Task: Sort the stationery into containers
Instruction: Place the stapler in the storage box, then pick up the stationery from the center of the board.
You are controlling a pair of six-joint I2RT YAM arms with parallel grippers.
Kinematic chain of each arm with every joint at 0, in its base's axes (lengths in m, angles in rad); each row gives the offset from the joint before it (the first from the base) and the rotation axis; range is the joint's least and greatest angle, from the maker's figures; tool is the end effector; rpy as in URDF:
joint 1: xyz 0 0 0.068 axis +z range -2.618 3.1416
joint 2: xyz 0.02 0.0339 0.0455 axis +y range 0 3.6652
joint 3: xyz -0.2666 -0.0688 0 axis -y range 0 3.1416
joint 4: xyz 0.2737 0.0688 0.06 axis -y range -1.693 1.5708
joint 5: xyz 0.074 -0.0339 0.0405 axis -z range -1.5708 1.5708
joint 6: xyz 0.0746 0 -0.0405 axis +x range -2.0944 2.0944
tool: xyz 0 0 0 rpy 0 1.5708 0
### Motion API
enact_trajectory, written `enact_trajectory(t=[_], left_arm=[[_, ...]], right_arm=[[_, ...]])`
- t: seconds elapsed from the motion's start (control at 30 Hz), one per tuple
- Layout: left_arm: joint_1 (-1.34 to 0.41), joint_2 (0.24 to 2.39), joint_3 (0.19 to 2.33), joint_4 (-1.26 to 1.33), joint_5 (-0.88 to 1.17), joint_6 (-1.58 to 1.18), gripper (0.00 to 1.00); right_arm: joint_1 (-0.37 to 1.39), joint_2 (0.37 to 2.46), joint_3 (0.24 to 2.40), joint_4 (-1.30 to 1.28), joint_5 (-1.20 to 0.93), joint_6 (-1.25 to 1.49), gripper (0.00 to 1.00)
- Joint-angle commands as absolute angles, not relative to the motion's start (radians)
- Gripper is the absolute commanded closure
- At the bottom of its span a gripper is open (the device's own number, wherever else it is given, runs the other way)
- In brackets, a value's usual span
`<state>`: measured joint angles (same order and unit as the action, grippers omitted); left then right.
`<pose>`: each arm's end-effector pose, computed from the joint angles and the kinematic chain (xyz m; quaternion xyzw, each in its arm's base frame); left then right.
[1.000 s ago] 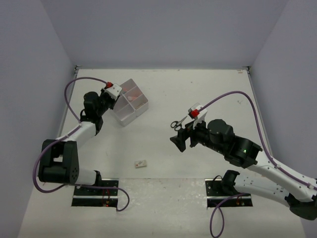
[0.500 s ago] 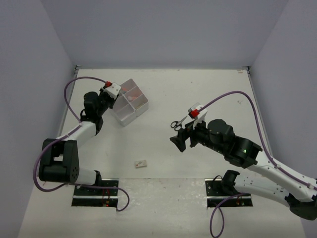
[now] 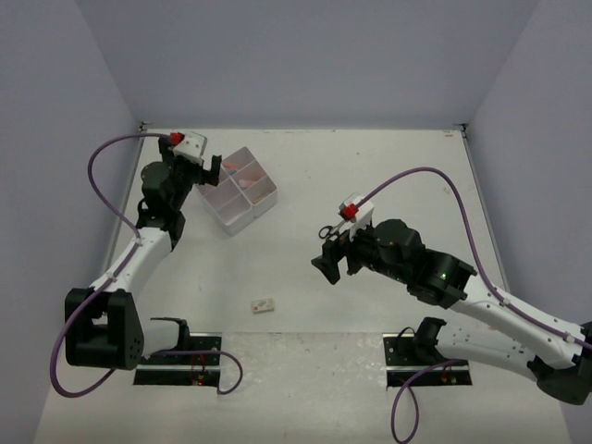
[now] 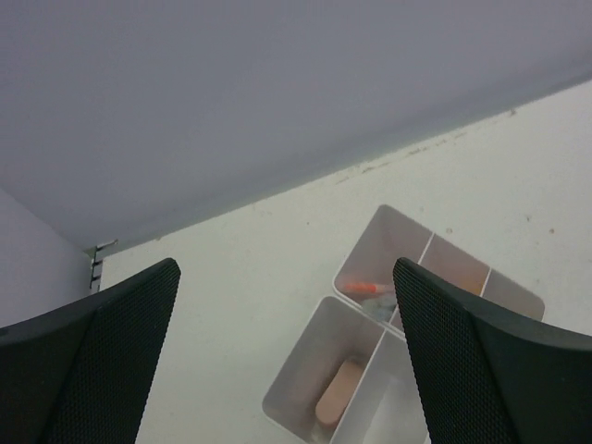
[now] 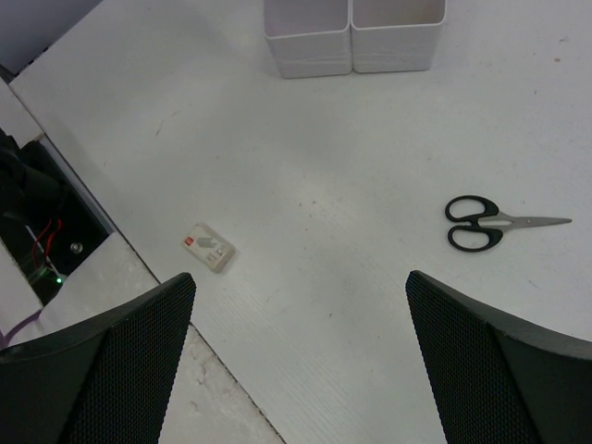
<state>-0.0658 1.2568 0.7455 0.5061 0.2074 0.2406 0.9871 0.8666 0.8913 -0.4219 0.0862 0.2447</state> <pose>0.3509 -0.0385 0.2847 0.1798 0.6857 -0.0119 0.7052 0.1466 0.2103 0.3260 -0.2795 0.7839 0.2903 0.4723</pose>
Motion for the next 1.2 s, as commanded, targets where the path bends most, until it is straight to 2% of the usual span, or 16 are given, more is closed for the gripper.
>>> enact_trajectory(t=[0.0, 0.13, 0.17, 0.2, 0.3, 0.47, 0.53, 0.67, 0.83, 1.03, 1.17], left_arm=[[-0.060, 1.229, 0.924, 0.341, -0.001, -0.097, 0.00], [-0.060, 1.238, 1.191, -0.168, -0.069, -0.333, 0.00], [-0.060, 1.237, 1.192, -0.176, -0.068, -0.378, 0.00], [-0.060, 1.214, 1.200, -0.289, -0.051, -0.408, 0.00], [-0.142, 1.064, 1.079, -0.349, 0.082, -0.470, 0.00], [-0.466, 0.927, 0.977, -0.557, -0.202, -0.610, 0.00], [-0.498, 0.912, 0.947, -0.611, -0.222, -0.722, 0.00], [-0.566, 0.909, 0.846, -0.650, -0.120, -0.844, 0.00], [-0.705, 0.928, 0.726, -0.596, -0.080, -0.974, 0.00], [-0.957, 1.036, 0.686, -0.597, -0.282, -1.158, 0.00], [-0.995, 1.125, 0.695, -0.615, -0.317, -1.211, 0.00]], right_arm=[[0.986, 0.964, 0.920, -0.405, 0.034, 0.238, 0.01], [0.988, 1.066, 0.968, -0.463, 0.107, 0.265, 0.01], [0.988, 1.069, 0.968, -0.464, 0.109, 0.266, 0.01], [0.988, 1.069, 0.968, -0.472, 0.145, 0.285, 0.01], [0.987, 1.025, 0.952, -0.474, 0.232, 0.311, 0.01], [0.963, 0.929, 0.930, -0.476, 0.388, 0.373, 0.01], [0.949, 0.893, 0.928, -0.470, 0.391, 0.383, 0.01], [0.912, 0.831, 0.905, -0.446, 0.364, 0.374, 0.01], [0.895, 0.821, 0.884, -0.440, 0.344, 0.376, 0.01], [0.885, 0.827, 0.868, -0.420, 0.340, 0.370, 0.01], [0.885, 0.811, 0.854, -0.413, 0.337, 0.370, 0.01]])
